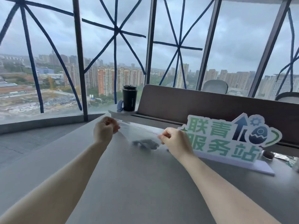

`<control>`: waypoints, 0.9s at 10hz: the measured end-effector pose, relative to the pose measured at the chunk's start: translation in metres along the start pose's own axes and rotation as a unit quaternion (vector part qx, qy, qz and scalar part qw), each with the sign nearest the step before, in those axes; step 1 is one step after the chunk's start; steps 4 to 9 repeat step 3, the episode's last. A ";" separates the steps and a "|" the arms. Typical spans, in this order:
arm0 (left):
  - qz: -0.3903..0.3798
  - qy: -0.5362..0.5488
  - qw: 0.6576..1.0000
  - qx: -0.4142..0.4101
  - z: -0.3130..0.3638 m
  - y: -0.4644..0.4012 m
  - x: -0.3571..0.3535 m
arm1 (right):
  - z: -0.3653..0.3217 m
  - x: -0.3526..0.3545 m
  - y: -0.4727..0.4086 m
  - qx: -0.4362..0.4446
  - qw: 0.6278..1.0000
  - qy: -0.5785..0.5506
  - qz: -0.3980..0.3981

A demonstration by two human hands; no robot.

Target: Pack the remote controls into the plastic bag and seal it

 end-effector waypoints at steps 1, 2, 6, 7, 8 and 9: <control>0.001 -0.001 1.000 0.021 -0.035 0.024 0.011 | 0.011 -0.029 0.031 -0.035 0.995 -0.021 -0.096; 0.026 -0.025 0.998 0.045 -0.062 0.046 0.030 | 0.011 -0.036 0.062 -0.056 0.980 -0.056 -0.185; 0.055 -0.087 0.993 0.064 -0.081 0.072 0.059 | 0.014 -0.007 0.081 -0.075 0.983 -0.129 -0.106; 0.055 -0.087 0.993 0.064 -0.081 0.072 0.059 | 0.014 -0.007 0.081 -0.075 0.983 -0.129 -0.106; 0.055 -0.087 0.993 0.064 -0.081 0.072 0.059 | 0.014 -0.007 0.081 -0.075 0.983 -0.129 -0.106; 0.055 -0.087 0.993 0.064 -0.081 0.072 0.059 | 0.014 -0.007 0.081 -0.075 0.983 -0.129 -0.106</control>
Point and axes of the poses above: each hand's wrist, its own y-axis away from the middle knuckle, its own x-axis out of the back of the hand, z = x × y, the point moved 4 cm from there along -y, towards the middle knuckle, and after that the axes turned 2 degrees about x, right-handed, at the moved point
